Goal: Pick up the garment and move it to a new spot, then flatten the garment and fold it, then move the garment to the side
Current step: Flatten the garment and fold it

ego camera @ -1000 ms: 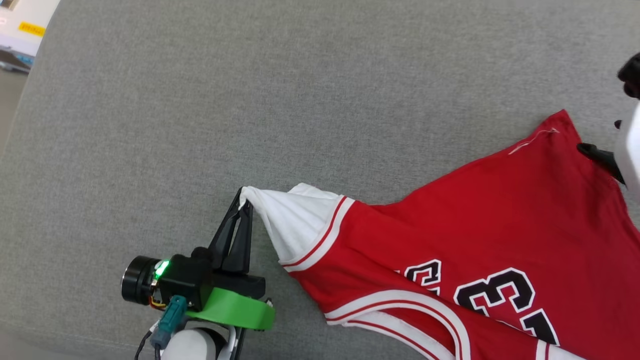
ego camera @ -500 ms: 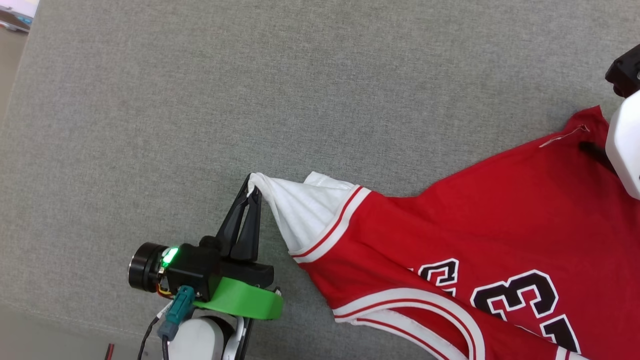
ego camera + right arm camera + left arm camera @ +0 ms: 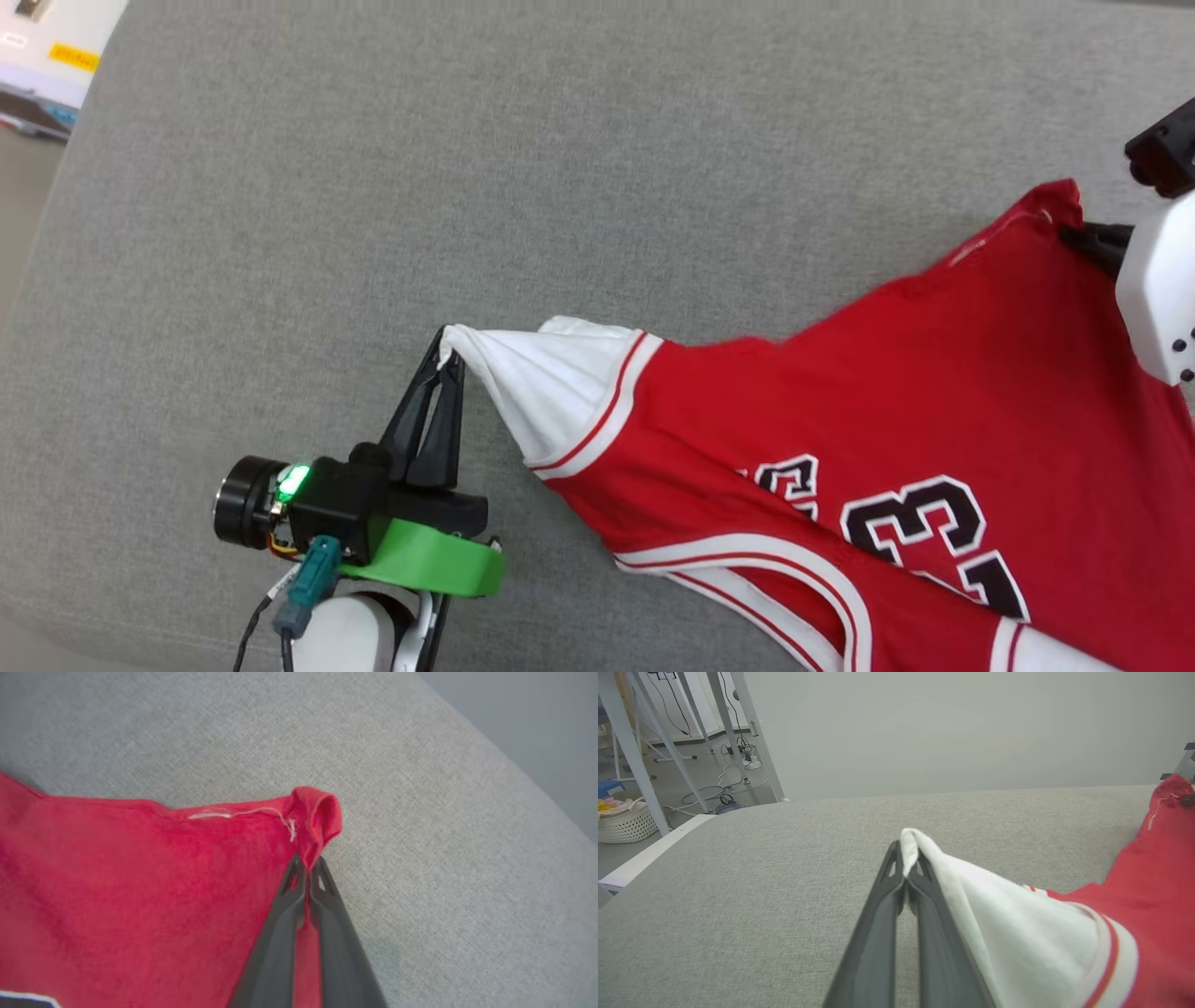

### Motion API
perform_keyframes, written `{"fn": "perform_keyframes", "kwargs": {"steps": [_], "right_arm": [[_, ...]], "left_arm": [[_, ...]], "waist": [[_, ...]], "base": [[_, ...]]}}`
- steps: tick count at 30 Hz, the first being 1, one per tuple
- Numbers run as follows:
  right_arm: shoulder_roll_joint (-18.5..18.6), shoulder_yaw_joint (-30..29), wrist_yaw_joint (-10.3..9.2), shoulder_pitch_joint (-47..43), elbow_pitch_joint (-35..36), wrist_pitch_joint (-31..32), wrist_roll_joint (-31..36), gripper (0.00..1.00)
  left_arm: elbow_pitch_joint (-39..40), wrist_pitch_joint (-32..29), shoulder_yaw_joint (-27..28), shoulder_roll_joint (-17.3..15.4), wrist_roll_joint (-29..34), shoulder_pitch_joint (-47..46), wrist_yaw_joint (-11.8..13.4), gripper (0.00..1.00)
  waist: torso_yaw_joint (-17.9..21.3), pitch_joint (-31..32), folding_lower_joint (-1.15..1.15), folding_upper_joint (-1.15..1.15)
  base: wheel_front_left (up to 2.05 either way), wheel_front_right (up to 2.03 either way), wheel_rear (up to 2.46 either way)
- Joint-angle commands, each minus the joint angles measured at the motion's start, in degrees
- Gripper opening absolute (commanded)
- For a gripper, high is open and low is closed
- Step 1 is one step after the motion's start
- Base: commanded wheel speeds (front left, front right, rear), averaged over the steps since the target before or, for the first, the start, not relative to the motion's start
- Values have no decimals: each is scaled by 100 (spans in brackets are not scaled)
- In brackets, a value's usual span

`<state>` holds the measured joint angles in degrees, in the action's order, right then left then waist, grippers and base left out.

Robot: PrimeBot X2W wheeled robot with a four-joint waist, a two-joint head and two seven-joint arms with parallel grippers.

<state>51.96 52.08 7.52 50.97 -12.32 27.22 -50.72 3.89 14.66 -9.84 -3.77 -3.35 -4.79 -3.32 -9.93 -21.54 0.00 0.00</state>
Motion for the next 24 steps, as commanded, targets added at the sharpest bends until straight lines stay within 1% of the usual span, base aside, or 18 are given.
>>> {"fn": "perform_keyframes", "kwargs": {"steps": [1,6,12,18,24], "right_arm": [[60,-84,-3,-73,53,-199,-35,0],[153,-347,-3,-245,220,-739,-101,0],[143,-809,-3,-387,447,-1205,-56,0],[-22,-1538,-3,-349,713,-1492,65,0],[-254,-2277,-3,-184,914,-1535,305,0]], "left_arm": [[65,34,55,-65,0,7,-44,0],[214,34,69,-272,149,-158,-118,0],[404,34,108,-543,269,-719,-191,0],[430,33,98,-878,255,-1840,-307,0],[459,-199,-16,-1185,208,-3098,-374,0]], "waist": [[207,371,0,0],[361,717,0,0],[576,1049,0,0],[769,1070,0,0],[894,823,0,0]], "base": [[0,0,0],[0,0,0],[0,0,0],[0,0,0],[0,0,0]]}}
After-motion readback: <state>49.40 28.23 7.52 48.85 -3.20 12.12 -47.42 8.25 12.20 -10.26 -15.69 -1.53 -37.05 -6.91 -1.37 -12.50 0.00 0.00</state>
